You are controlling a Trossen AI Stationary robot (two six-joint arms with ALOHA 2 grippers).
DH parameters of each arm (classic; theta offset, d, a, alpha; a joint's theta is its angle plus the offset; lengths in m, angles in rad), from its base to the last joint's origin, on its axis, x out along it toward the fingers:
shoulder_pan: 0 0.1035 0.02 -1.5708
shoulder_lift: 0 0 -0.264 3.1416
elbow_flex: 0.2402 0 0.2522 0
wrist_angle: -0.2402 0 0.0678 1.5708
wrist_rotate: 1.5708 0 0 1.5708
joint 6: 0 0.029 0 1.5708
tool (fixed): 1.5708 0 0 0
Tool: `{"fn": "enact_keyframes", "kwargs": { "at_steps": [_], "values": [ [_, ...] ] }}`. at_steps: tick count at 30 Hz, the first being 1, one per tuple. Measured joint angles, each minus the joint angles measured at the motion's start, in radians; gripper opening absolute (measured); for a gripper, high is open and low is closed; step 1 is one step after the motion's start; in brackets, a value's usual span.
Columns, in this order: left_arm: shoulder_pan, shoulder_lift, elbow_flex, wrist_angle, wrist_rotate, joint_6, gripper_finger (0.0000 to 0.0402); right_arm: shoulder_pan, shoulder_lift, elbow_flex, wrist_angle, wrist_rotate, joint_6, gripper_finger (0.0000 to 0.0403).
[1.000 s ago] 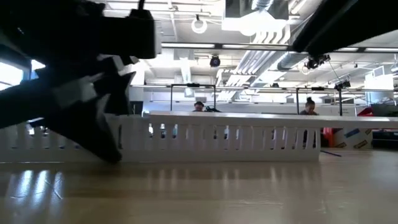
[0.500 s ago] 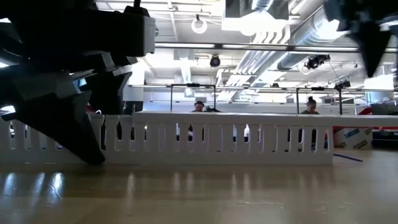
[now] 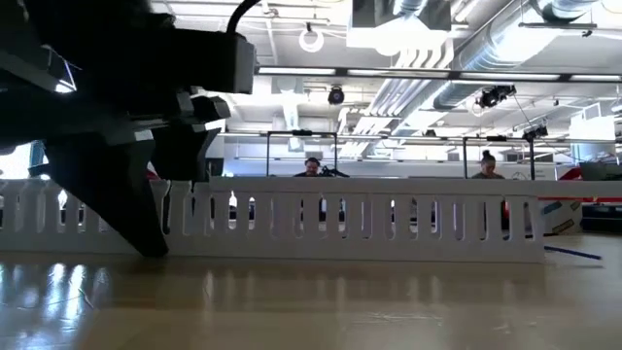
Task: Ziptie cables
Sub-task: Close the white cable duct
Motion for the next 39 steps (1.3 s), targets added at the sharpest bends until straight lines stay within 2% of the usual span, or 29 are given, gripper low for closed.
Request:
{"fn": "enact_keyframes", "kwargs": {
  "at_steps": [3,6,12,16,23,32,35,39],
  "values": [
    [0.005,-0.051,-0.075,0.088,0.005,-0.006,0.0234,0.042,0.001,-0.044,0.107,-0.008,0.033,0.0005],
    [0.006,-0.087,-0.119,0.154,0.009,-0.007,0.0234,0.062,0.001,-0.059,0.177,0.030,0.048,0.0006],
    [0.017,-0.100,-0.129,0.238,0.004,0.032,0.0234,0.025,0.002,-0.058,0.227,0.156,0.022,0.0001],
    [0.034,-0.101,-0.130,0.282,-0.014,0.057,0.0234,-0.009,0.002,-0.061,0.283,0.156,-0.058,0.0000],
    [0.043,-0.169,-0.120,0.202,-0.036,0.048,0.0239,-0.012,0.002,-0.058,0.212,0.167,-0.013,0.0000],
    [0.061,-0.258,-0.113,0.151,0.062,0.058,0.0295,-0.001,0.002,-0.057,0.242,0.192,-0.002,0.0000],
    [0.071,-0.258,-0.113,0.109,0.128,0.053,0.0315,-0.001,0.002,-0.057,0.252,0.197,-0.005,0.0000],
    [0.064,-0.260,-0.113,-0.020,0.202,-0.055,0.0327,0.000,0.002,-0.057,0.258,0.197,-0.008,0.0000]
  ]
}}
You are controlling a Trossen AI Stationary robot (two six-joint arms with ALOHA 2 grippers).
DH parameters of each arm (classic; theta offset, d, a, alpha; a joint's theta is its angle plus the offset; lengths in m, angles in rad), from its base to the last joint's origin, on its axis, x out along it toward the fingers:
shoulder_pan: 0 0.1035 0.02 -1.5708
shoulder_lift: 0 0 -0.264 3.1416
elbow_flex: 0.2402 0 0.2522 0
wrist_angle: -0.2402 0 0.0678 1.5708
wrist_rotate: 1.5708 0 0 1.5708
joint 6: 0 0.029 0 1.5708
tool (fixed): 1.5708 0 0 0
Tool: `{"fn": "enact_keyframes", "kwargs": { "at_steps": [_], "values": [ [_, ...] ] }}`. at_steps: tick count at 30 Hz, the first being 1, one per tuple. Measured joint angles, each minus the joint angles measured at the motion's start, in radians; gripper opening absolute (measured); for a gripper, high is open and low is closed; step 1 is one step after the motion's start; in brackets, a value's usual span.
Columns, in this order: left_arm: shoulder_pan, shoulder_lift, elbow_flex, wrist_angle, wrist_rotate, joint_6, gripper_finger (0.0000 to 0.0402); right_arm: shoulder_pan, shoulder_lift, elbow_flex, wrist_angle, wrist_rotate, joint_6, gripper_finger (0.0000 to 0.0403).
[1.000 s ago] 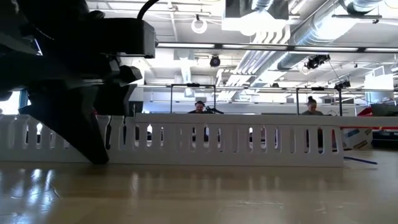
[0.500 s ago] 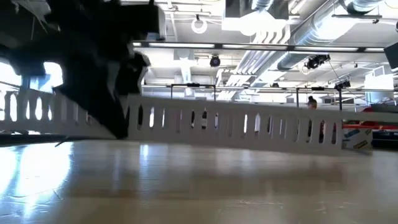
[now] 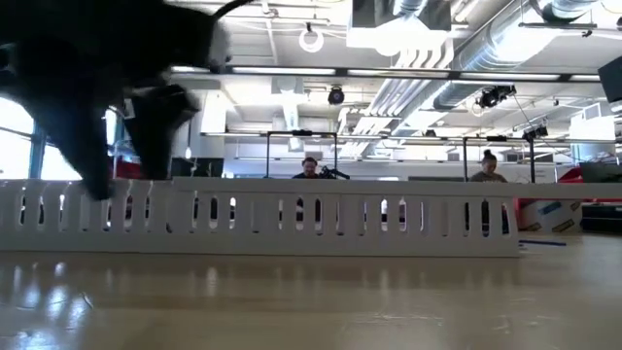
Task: Ziptie cables
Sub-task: Close the white cable duct
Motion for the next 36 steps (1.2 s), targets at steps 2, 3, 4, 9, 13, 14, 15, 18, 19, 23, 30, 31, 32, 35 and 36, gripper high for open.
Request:
{"fn": "enact_keyframes", "kwargs": {
  "at_steps": [2,3,4,9,13,14,15,18,19,23,30,31,32,35,36],
  "values": [
    [-0.024,0.000,-0.002,-0.087,0.005,-0.071,0.0328,0.000,0.000,0.000,0.000,0.003,-0.001,0.0000],
    [-0.041,0.000,-0.006,-0.107,-0.005,-0.101,0.0328,0.000,0.000,0.000,-0.001,0.008,-0.001,0.0000],
    [-0.059,-0.001,-0.013,-0.111,-0.016,-0.128,0.0328,0.000,0.000,0.000,0.000,0.012,-0.002,0.0000],
    [-0.138,0.001,-0.051,-0.073,-0.107,-0.241,0.0328,0.000,0.000,0.000,0.001,0.036,-0.002,0.0000],
    [-0.158,0.003,-0.112,0.052,-0.153,-0.301,0.0326,0.000,0.000,0.000,0.006,0.037,-0.002,0.0000],
    [-0.159,0.003,-0.124,0.077,-0.157,-0.309,0.0324,0.000,0.000,0.000,0.007,0.036,-0.002,0.0000],
    [-0.158,0.003,-0.136,0.101,-0.163,-0.314,0.0320,0.000,0.000,0.000,0.009,0.034,-0.002,0.0000],
    [-0.153,0.003,-0.165,0.153,-0.170,-0.317,0.0295,0.002,0.000,0.000,0.023,0.009,-0.001,0.0000],
    [-0.151,0.003,-0.173,0.170,-0.171,-0.319,0.0284,0.004,0.000,0.000,0.025,-0.004,0.002,0.0000],
    [-0.151,0.003,-0.190,0.206,-0.169,-0.320,0.0230,0.014,0.000,0.000,0.029,-0.007,0.005,0.0000],
    [-0.145,0.010,-0.193,0.282,-0.214,-0.293,0.0198,-0.027,0.000,0.000,0.213,0.079,-0.106,0.0000],
    [-0.142,0.011,-0.193,0.302,-0.213,-0.280,0.0201,-0.039,0.000,0.000,0.249,0.085,-0.134,0.0000],
    [-0.137,0.012,-0.193,0.322,-0.212,-0.267,0.0204,-0.052,0.000,0.000,0.284,0.089,-0.163,0.0000],
    [-0.123,0.012,-0.193,0.346,-0.200,-0.235,0.0209,-0.082,0.000,0.000,0.349,0.087,-0.238,0.0000],
    [-0.119,0.012,-0.193,0.339,-0.190,-0.228,0.0209,-0.088,0.000,0.000,0.355,0.084,-0.254,0.0000]
  ]
}}
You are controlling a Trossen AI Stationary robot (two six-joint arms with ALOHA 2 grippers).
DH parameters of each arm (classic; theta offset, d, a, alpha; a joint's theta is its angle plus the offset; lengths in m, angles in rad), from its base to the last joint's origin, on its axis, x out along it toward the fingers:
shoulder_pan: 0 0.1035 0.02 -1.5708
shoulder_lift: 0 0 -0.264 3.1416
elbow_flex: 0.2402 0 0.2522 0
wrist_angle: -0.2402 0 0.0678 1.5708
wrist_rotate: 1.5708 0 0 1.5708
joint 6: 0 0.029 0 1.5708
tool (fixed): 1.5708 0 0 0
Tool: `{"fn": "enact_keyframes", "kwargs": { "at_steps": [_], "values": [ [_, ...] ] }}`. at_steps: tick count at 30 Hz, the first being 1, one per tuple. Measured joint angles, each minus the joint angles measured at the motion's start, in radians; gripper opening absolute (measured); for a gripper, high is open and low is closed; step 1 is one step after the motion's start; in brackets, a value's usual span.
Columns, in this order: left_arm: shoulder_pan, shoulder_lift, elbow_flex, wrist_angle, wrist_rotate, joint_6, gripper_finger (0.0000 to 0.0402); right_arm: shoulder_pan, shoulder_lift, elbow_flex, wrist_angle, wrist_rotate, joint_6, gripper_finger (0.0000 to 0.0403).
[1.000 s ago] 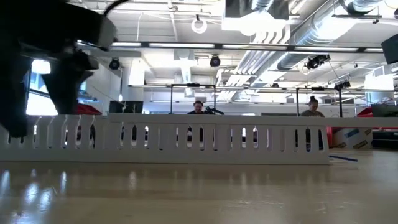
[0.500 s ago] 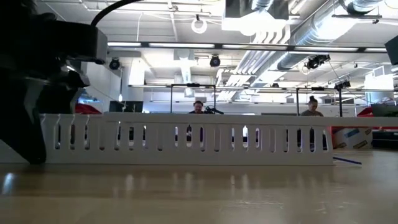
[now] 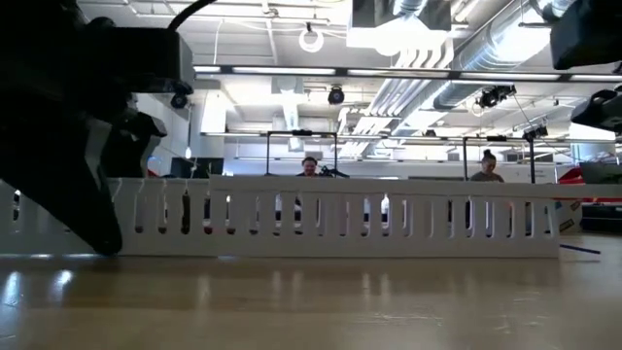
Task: Ziptie cables
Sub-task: Close the white cable duct
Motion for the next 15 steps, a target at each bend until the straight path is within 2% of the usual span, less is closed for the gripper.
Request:
{"fn": "enact_keyframes", "kwargs": {
  "at_steps": [2,4,8,11,13,15],
  "values": [
    [0.004,-0.001,0.001,-0.028,0.019,0.005,0.0209,-0.003,0.000,0.008,-0.031,-0.015,-0.012,0.0000],
    [0.005,-0.003,0.002,-0.063,0.028,0.009,0.0210,0.011,0.000,0.042,-0.137,-0.022,0.008,0.0000],
    [0.000,-0.005,0.003,-0.104,0.033,0.010,0.0211,0.050,-0.002,0.132,-0.518,-0.023,0.216,0.0000],
    [-0.004,-0.005,0.003,-0.108,0.034,0.015,0.0211,0.072,-0.002,0.147,-0.726,-0.077,0.356,0.0000],
    [-0.005,-0.005,0.003,-0.108,0.034,0.018,0.0211,0.081,-0.003,0.121,-0.746,-0.106,0.387,0.0000],
    [-0.009,-0.005,0.003,-0.108,0.034,0.024,0.0211,0.081,-0.002,0.072,-0.683,-0.147,0.389,0.0000]
  ]
}}
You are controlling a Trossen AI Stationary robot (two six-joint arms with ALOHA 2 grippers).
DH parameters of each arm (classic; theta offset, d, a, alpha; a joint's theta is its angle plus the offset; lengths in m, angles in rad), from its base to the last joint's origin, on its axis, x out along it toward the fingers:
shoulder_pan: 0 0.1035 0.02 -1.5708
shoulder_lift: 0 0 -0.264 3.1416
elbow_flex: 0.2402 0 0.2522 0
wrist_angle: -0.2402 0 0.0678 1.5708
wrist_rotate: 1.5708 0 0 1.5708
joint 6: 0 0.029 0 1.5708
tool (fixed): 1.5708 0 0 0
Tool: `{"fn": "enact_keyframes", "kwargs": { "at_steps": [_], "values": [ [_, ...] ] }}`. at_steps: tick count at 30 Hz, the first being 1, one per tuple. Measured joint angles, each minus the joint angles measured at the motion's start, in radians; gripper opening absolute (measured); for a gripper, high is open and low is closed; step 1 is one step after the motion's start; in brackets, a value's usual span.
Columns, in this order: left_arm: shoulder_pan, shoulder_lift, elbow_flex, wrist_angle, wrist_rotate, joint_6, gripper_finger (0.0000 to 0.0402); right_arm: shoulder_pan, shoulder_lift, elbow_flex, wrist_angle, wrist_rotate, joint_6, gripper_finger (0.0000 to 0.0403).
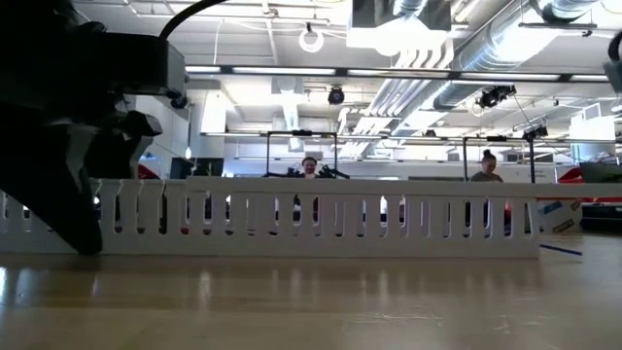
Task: Ziptie cables
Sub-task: Close the white cable duct
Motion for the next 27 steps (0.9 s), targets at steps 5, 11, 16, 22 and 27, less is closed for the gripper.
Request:
{"fn": "enact_keyframes", "kwargs": {
  "at_steps": [5,11,16,22,27],
  "values": [
    [-0.003,0.000,-0.002,0.032,0.006,0.023,0.0211,-0.026,0.001,-0.123,0.325,0.031,-0.058,0.0000],
    [0.028,0.002,0.000,0.089,0.050,0.066,0.0211,-0.093,0.001,-0.128,0.484,0.091,-0.182,0.0000],
    [0.042,0.002,0.002,0.079,0.038,0.076,0.0214,-0.104,0.001,-0.125,0.446,0.081,-0.181,0.0000],
    [0.042,0.003,0.002,0.080,0.027,0.077,0.0235,-0.083,0.001,-0.123,0.395,0.048,-0.122,0.0000],
    [0.042,0.004,0.002,0.089,0.004,0.034,0.0241,-0.060,0.001,-0.123,0.282,-0.044,0.046,0.0000]
  ]
}}
